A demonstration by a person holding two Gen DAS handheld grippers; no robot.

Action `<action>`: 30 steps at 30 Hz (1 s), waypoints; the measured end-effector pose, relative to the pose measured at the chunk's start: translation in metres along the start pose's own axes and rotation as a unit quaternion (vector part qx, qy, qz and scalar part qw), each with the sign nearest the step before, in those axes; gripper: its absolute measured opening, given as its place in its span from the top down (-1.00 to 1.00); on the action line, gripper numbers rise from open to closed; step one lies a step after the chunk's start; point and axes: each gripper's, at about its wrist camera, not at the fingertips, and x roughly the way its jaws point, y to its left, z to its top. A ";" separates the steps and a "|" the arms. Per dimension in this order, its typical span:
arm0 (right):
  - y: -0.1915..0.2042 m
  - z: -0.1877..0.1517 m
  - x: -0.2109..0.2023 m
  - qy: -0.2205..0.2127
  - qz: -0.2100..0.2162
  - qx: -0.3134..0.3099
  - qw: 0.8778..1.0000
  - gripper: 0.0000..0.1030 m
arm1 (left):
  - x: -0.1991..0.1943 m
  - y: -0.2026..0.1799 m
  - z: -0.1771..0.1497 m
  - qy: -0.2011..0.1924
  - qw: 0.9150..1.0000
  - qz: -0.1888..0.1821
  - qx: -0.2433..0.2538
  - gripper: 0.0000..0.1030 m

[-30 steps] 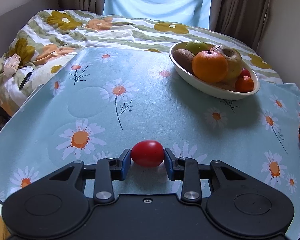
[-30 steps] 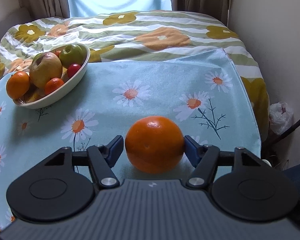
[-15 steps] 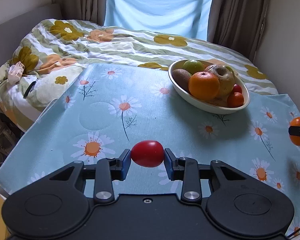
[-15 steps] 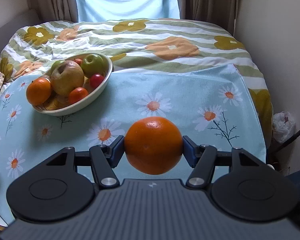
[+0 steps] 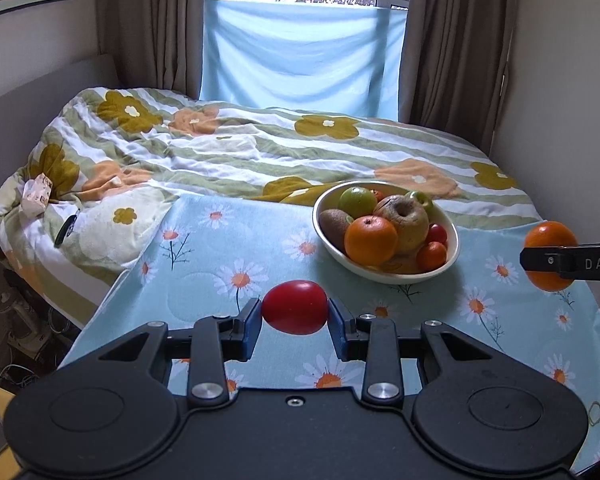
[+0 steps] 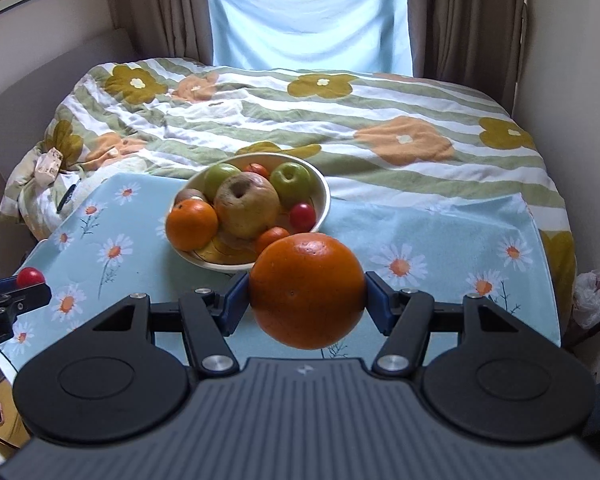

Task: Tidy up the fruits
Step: 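Carry the red tomato and orange over the white plate with both tools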

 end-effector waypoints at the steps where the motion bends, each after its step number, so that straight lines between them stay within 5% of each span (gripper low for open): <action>1: 0.003 0.003 -0.002 -0.003 0.004 -0.003 1.000 -0.48 | -0.001 -0.001 0.004 -0.004 1.000 -0.001 0.002 0.24; 12: 0.019 0.042 -0.001 -0.014 0.013 -0.014 1.000 -0.48 | 0.011 -0.011 0.058 -0.030 0.999 -0.024 0.026 0.24; 30: 0.010 0.101 0.085 0.010 -0.020 0.016 1.000 -0.48 | 0.134 -0.021 0.126 0.008 0.994 -0.079 0.070 0.24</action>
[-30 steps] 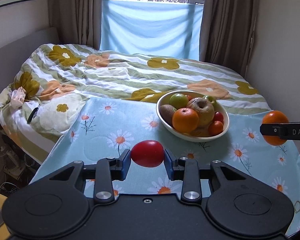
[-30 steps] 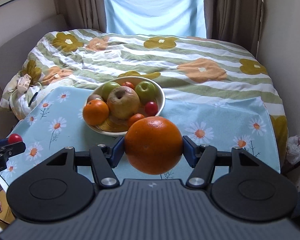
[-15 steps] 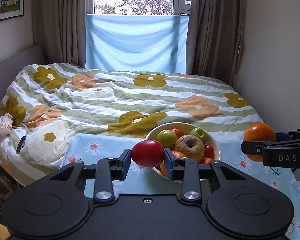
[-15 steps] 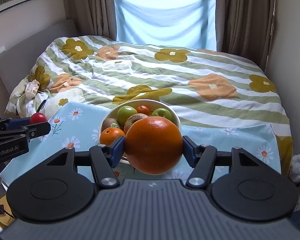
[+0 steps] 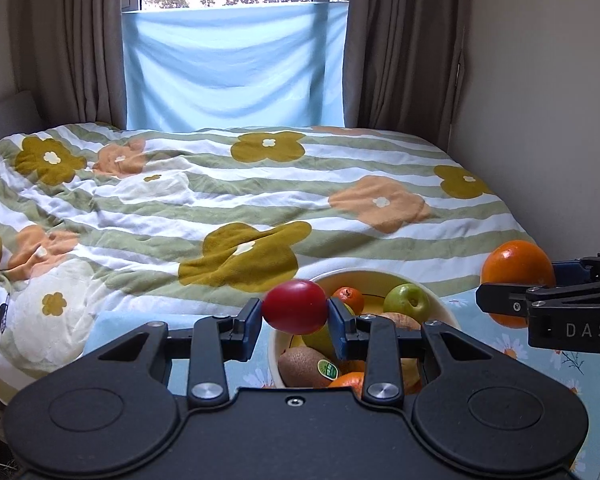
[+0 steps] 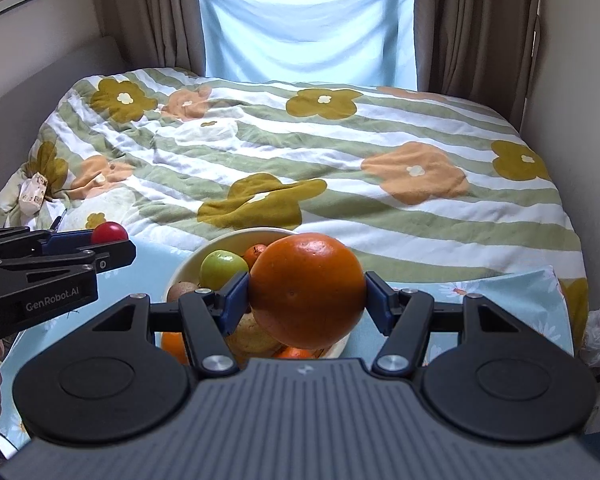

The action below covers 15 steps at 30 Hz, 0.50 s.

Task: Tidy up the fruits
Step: 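Carry the red tomato and orange over the white plate with both tools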

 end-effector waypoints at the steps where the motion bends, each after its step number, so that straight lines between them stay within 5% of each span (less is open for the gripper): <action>1: -0.001 0.003 0.007 0.002 -0.002 0.003 1.000 -0.48 | 0.008 0.001 0.003 0.004 1.000 -0.003 0.004 0.24; 15: -0.017 0.020 0.066 0.031 -0.026 0.039 0.998 -0.48 | 0.104 -0.008 0.024 0.057 0.996 -0.044 0.045 0.24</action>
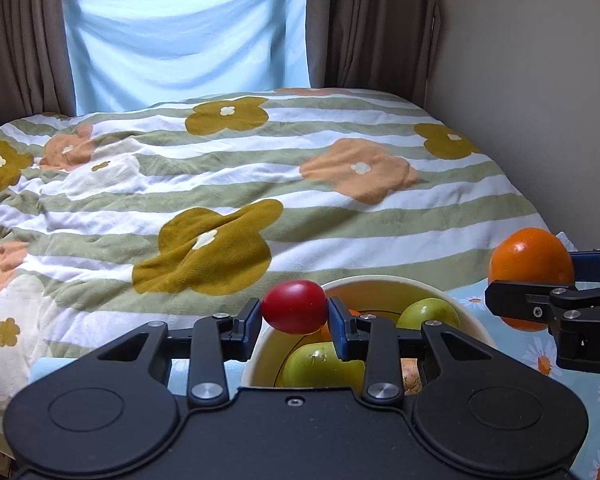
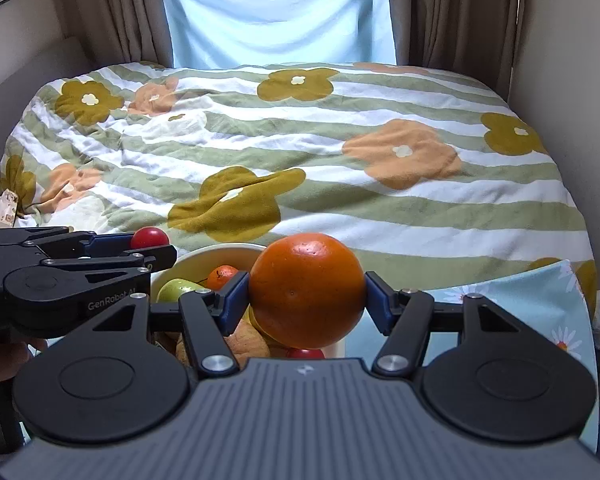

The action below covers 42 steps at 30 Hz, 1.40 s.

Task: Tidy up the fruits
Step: 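Carry the red tomato and orange over the white plate with both tools, then lower the red tomato into the plate and open the left tool, then set the orange atop the fruit pile and open the right tool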

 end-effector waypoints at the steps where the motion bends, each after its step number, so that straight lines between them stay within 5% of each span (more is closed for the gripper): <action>1: -0.001 0.001 0.002 0.002 -0.001 0.001 1.000 -0.48 | 0.005 0.000 0.000 0.003 1.000 -0.002 0.001 0.24; 7: -0.005 0.002 0.011 0.006 -0.007 0.003 1.000 -0.48 | 0.023 0.001 0.002 0.017 1.000 -0.012 -0.002 0.23; 9: -0.006 0.003 0.012 0.007 -0.009 0.005 1.000 -0.48 | 0.023 0.001 0.001 0.015 1.000 -0.015 -0.003 0.10; 11: -0.006 0.005 0.013 0.006 -0.011 0.006 1.000 -0.48 | 0.020 0.002 0.001 0.007 1.000 -0.014 -0.002 -0.42; 12: -0.006 0.006 0.013 0.005 -0.012 0.006 1.000 -0.48 | 0.016 0.002 0.001 0.000 1.000 -0.012 0.000 -0.52; 18: -0.004 0.013 0.013 0.000 -0.008 0.000 1.000 -0.48 | -0.005 0.010 0.000 -0.016 1.000 0.001 0.000 -0.60; 22: 0.004 0.018 0.017 0.000 0.003 -0.009 1.000 -0.48 | -0.023 0.023 -0.006 -0.027 0.999 0.020 -0.005 -0.84; 42: 0.056 0.010 0.059 0.026 0.072 -0.080 0.994 -0.48 | -0.051 0.077 -0.035 -0.022 0.994 0.077 -0.069 -0.85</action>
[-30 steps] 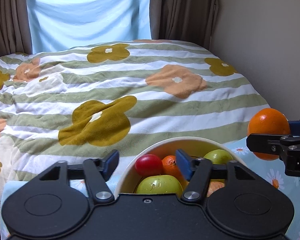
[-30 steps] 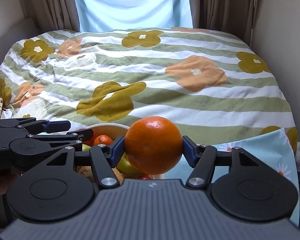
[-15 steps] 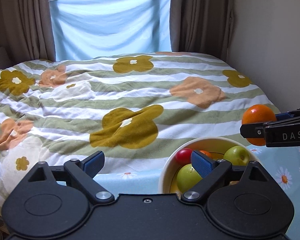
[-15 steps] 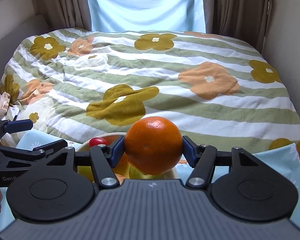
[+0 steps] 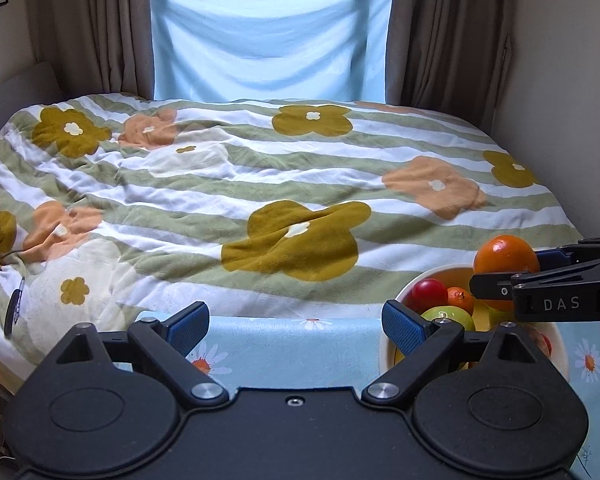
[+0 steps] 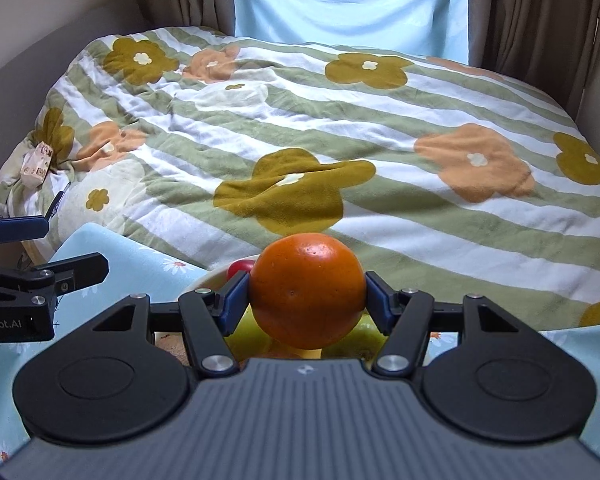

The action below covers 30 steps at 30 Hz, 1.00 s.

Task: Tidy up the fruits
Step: 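Set the orange atop the fruit pile and open the right tool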

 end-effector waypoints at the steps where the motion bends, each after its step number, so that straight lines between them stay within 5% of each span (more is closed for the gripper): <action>1: 0.000 -0.001 0.001 0.002 0.001 -0.001 1.000 -0.48 | 0.000 0.001 -0.001 0.000 1.000 0.000 -0.001 -0.86; 16: -0.006 -0.009 0.006 -0.007 0.012 -0.015 1.000 -0.62 | 0.002 0.002 -0.007 0.006 1.000 -0.008 0.000 -0.86; 20: -0.006 -0.010 -0.001 -0.019 0.006 -0.015 1.000 -0.78 | 0.002 0.001 -0.007 0.007 1.000 -0.009 0.001 -0.85; 30: -0.006 -0.010 -0.010 -0.027 0.000 -0.011 1.000 -0.79 | -0.005 0.001 -0.009 0.001 1.000 -0.010 0.008 -0.86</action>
